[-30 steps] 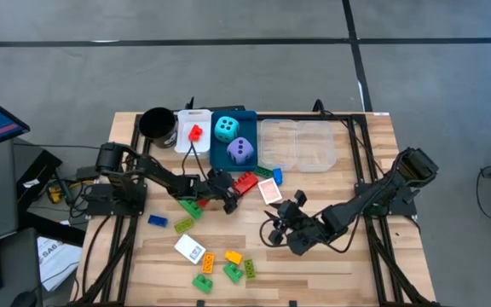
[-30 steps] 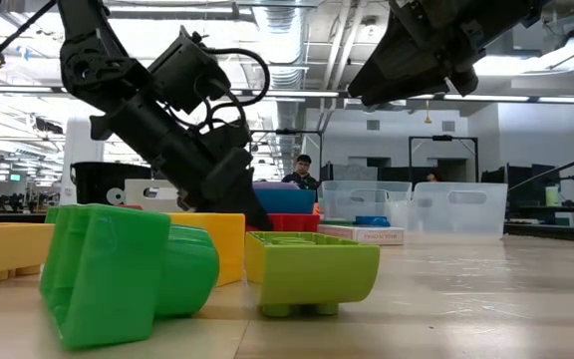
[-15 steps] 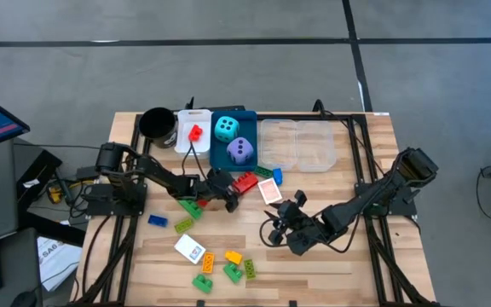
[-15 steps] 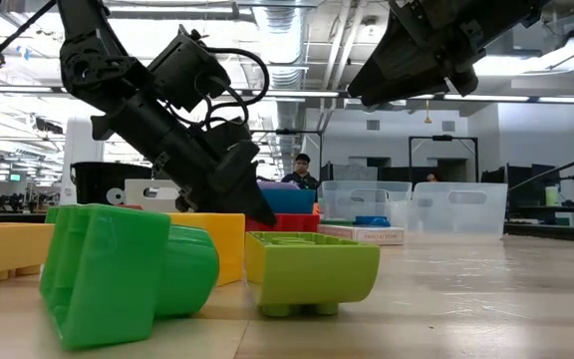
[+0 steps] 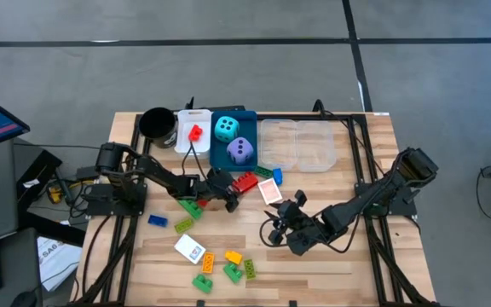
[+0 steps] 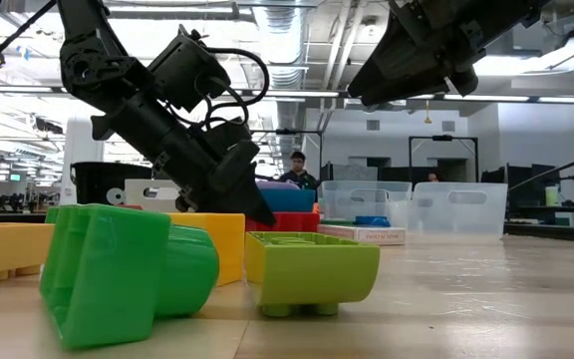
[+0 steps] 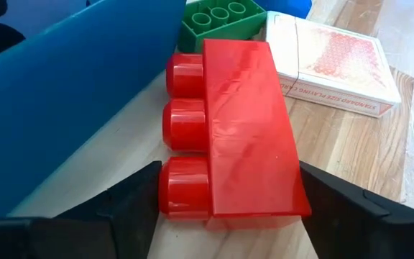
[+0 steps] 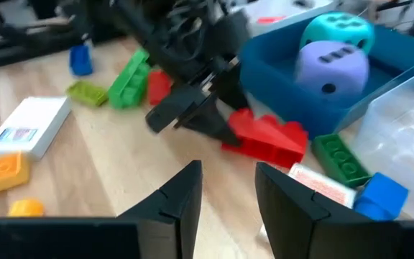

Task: Pick & Place Toys
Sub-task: Put the large red game piece into the white bin

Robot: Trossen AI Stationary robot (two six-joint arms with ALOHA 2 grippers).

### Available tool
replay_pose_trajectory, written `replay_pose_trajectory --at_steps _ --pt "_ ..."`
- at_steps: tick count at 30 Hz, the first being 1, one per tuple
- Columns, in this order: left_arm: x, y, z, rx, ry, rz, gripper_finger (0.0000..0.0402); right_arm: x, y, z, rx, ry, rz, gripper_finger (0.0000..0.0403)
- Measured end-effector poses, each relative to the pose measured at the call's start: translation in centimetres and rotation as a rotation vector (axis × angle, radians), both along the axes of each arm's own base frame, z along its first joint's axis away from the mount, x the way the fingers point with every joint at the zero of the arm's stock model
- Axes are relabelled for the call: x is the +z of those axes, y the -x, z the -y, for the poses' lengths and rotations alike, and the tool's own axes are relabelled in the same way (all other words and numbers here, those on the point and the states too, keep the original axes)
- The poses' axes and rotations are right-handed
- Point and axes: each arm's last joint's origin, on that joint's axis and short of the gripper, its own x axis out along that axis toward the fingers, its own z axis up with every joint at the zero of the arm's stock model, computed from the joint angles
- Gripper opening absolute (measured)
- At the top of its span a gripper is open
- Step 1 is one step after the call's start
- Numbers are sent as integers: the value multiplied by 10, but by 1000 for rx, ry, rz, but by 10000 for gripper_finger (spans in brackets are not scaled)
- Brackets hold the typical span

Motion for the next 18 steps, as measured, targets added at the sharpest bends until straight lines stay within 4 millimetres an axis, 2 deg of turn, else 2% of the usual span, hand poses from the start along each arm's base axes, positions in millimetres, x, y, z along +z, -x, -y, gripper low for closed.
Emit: replay_pose_trajectory --at_steps 4,10,14,18 --pt "0 0 1 -22 16 3 267 2 3 -3 -57 23 56 126" --pt "6 -2 2 -58 43 44 274 4 9 -12 -78 75 99 126" --pt "24 -1 4 -93 66 101 271 6 9 -14 -96 66 141 126" --pt "57 3 6 -158 65 200 267 7 8 -15 -96 80 146 126"
